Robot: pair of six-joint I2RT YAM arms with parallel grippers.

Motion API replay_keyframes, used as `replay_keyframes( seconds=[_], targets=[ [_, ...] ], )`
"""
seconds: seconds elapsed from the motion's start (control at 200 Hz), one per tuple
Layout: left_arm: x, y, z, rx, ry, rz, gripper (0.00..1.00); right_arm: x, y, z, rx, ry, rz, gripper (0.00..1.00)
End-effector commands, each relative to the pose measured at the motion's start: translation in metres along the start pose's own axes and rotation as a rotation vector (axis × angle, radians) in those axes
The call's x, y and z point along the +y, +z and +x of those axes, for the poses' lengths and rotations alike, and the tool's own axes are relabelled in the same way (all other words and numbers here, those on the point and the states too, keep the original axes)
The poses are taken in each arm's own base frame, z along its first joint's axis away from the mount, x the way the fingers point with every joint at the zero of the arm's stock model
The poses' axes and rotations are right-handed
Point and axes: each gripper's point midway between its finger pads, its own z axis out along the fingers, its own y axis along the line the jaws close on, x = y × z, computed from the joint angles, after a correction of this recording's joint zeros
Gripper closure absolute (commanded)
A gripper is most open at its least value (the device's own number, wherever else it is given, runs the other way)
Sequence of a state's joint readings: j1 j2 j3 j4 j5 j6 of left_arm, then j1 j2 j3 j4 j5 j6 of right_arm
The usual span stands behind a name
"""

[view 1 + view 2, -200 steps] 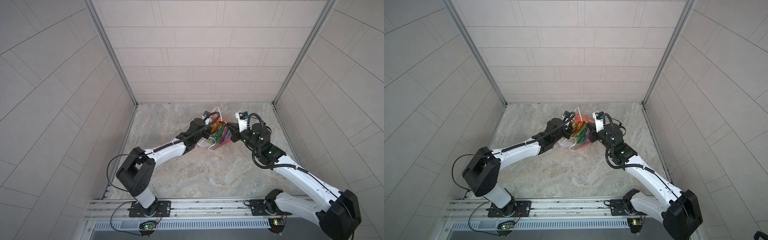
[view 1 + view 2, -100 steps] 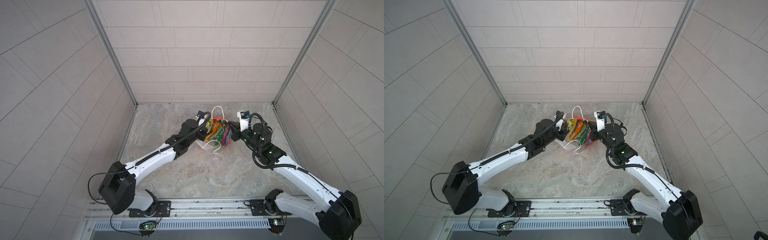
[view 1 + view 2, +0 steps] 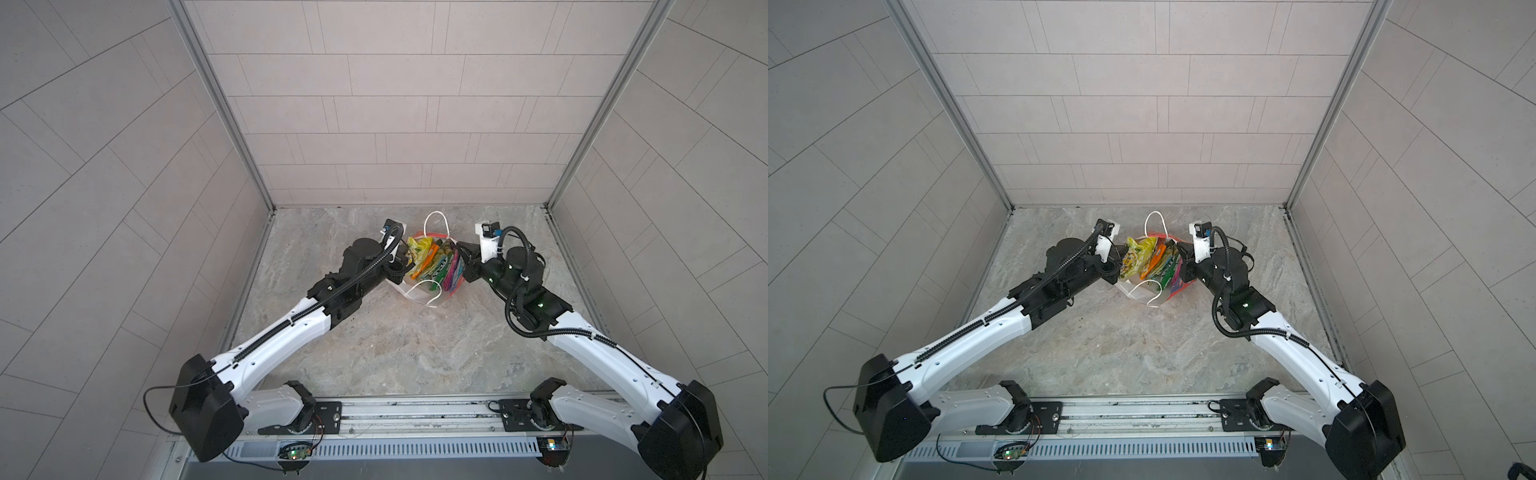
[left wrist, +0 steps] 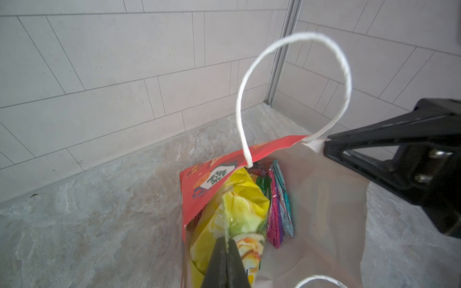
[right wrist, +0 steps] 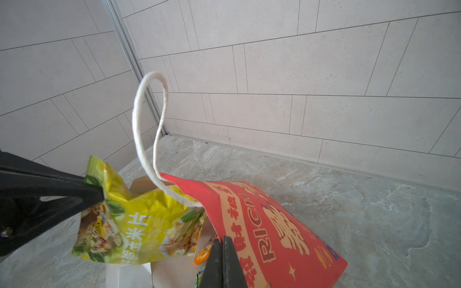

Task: Take the snacks out of the paper bag
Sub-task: Pick up the snack from the paper bag, then place the snack at the top-left of the table.

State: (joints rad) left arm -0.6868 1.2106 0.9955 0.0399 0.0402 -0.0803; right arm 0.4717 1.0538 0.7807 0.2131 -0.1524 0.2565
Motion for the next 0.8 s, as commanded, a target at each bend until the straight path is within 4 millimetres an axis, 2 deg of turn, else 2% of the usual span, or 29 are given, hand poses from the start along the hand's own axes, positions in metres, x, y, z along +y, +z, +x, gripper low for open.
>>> replay_keyframes(
  seconds=[0.0, 0.165, 0.3, 0.485, 0.605, 0.705, 0.796],
  targets=[
    [0.001, -0.029, -0.063, -0.186, -0.043, 0.019, 1.00, 0.001, -0.010, -0.019, -0.074, 0.014, 0.000, 1.00],
    [0.001, -0.047, -0.092, -0.219, -0.046, 0.039, 1.00, 0.000, -0.013, -0.022, -0.085, 0.014, 0.003, 1.00],
    [0.021, -0.068, -0.107, -0.275, -0.082, -0.031, 1.00, -0.001, -0.016, -0.022, -0.090, 0.015, 0.009, 1.00],
    [0.080, -0.090, -0.119, -0.333, -0.192, -0.200, 1.00, -0.001, -0.016, -0.022, -0.094, 0.020, 0.008, 1.00],
    [0.123, -0.091, -0.120, -0.352, -0.263, -0.256, 1.00, -0.001, -0.015, -0.022, -0.095, 0.023, 0.008, 1.00],
    [0.163, -0.085, -0.111, -0.386, -0.331, -0.323, 1.00, -0.001, -0.014, -0.020, -0.089, 0.025, 0.007, 1.00],
    [0.207, -0.073, -0.087, -0.382, -0.400, -0.398, 1.00, -0.001, -0.013, -0.019, -0.088, 0.024, 0.008, 1.00]
  ],
)
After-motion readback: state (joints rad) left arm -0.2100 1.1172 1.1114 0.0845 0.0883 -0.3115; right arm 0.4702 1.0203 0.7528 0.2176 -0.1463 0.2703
